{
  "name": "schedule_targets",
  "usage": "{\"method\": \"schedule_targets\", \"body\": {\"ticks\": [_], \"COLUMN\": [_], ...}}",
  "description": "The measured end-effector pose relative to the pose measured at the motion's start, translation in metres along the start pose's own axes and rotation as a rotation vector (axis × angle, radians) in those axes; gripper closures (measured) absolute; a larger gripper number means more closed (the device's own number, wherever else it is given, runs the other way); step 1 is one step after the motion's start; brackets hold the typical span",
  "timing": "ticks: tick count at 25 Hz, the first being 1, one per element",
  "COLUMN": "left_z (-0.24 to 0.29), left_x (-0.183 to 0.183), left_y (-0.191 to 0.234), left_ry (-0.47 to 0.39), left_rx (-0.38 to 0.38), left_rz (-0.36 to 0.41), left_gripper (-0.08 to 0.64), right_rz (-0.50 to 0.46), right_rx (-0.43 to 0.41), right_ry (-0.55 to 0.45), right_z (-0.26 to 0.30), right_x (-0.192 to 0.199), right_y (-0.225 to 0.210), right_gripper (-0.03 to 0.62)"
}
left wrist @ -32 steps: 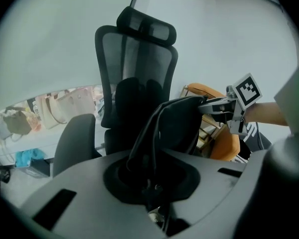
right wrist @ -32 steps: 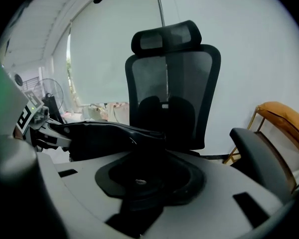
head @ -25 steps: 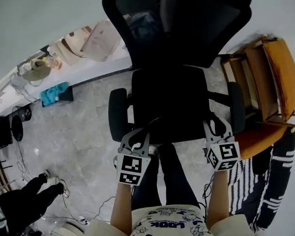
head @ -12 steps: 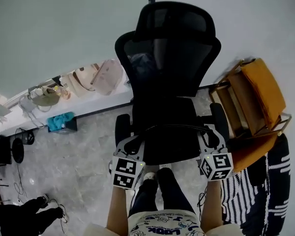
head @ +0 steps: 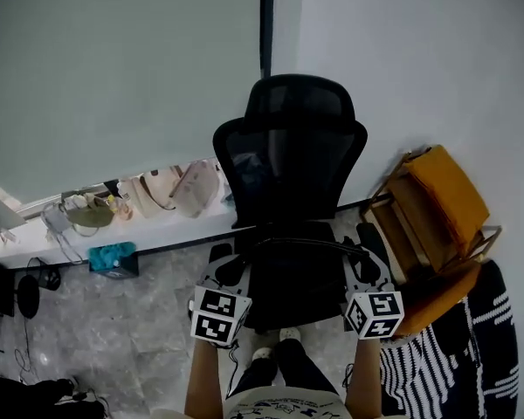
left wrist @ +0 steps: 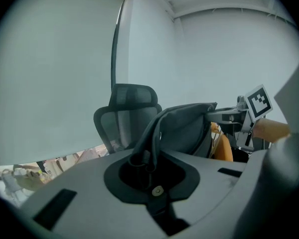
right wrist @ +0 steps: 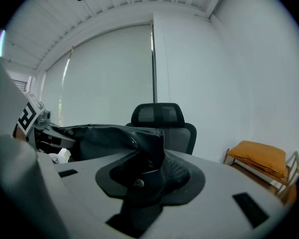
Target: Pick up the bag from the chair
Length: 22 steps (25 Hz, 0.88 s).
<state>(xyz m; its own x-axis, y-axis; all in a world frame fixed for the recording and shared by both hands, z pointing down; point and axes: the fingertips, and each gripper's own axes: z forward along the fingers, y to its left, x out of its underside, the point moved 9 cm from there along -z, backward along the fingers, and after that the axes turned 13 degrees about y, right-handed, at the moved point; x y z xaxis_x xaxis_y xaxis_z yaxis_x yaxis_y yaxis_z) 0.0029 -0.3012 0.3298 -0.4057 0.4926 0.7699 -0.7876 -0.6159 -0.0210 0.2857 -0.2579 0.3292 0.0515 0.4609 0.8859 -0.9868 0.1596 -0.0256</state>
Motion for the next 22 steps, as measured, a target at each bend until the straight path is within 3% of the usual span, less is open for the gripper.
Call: {"method": "schedule_targets", "body": {"ticks": [22], "left_z": [-0.073], "left_x": [-0.042], "left_y": [-0.015], "left_ry": [-0.108], "left_rx": [0.023], "left_rz": [0.07], "left_gripper": [0.523], "right_rz": [0.016], "right_rx": [0.075], "right_ry": [-0.111], "right_z": [-0.078], "right_x": [-0.046], "right_y": [0.019], "right_gripper": [0.454]}}
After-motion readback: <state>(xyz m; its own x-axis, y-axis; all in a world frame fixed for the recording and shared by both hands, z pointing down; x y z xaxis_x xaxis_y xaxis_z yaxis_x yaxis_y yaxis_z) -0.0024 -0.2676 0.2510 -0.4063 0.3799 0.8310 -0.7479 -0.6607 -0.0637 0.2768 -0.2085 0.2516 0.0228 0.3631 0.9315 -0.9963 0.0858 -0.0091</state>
